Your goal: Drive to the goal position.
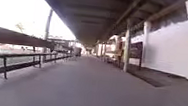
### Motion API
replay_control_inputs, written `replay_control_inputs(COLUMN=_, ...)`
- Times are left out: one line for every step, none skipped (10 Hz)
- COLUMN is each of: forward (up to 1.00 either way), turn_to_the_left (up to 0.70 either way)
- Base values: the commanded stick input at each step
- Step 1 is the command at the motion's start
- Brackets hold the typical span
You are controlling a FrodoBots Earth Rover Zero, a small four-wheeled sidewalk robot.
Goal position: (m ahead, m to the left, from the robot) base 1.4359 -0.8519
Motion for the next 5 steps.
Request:
replay_control_inputs(forward=0.70, turn_to_the_left=0.05)
replay_control_inputs(forward=0.70, turn_to_the_left=0.12)
replay_control_inputs(forward=0.70, turn_to_the_left=0.19)
replay_control_inputs(forward=0.70, turn_to_the_left=0.26)
replay_control_inputs(forward=0.70, turn_to_the_left=0.33)
